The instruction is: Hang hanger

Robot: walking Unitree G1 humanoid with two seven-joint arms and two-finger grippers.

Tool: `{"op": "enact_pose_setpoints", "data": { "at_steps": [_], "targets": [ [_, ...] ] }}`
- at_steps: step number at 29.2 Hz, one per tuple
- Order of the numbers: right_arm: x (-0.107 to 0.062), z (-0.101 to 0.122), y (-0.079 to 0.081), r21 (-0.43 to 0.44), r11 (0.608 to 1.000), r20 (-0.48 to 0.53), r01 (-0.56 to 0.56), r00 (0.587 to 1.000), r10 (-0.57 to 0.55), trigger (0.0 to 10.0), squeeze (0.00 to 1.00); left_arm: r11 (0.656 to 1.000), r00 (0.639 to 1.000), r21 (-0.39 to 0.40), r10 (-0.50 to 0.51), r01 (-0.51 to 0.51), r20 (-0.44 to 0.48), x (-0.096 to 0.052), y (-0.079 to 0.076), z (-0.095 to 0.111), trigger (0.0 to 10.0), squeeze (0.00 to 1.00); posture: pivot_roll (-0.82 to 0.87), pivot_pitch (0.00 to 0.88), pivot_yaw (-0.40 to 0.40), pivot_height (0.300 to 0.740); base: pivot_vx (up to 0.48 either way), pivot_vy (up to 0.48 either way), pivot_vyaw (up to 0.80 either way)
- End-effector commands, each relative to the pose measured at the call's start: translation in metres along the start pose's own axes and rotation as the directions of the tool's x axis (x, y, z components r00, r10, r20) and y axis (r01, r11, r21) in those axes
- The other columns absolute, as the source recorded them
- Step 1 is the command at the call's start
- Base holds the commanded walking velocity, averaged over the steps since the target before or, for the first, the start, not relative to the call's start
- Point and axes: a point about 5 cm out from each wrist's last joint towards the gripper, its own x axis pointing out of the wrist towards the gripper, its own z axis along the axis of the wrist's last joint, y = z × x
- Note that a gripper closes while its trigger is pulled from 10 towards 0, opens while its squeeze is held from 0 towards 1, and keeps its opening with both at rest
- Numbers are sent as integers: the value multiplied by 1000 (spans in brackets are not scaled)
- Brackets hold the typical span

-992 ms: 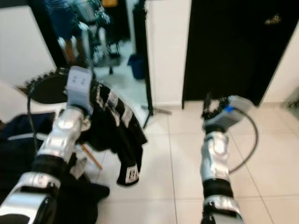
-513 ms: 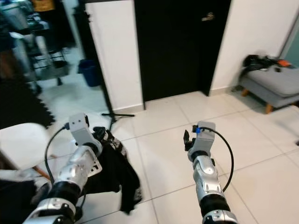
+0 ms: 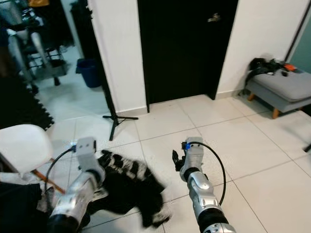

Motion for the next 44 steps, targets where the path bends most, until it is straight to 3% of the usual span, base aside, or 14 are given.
{"op": "enact_pose_setpoints", "data": {
  "at_steps": [1,10,26,44],
  "targets": [
    [-2,-7,4,-2,1000,-17,-19,1000,19,10000,0,1000,998,20,-6,5,55,-1,-1,11,10000,0,111,39,3,740,0,0,0],
    [-2,-10,11,-10,998,-26,-64,998,64,10000,0,999,999,26,26,-27,42,-8,3,8,10000,0,138,48,-26,740,0,0,0],
    [-3,-14,17,-20,995,-39,-102,994,101,10000,0,999,999,42,5,-7,44,-10,-11,9,10000,0,125,30,-27,740,0,-466,0],
    [0,-13,16,-24,994,-52,-105,993,104,10000,0,999,999,41,7,-9,51,-8,-14,17,10000,0,135,36,-31,740,0,-480,0]
  ]
}}
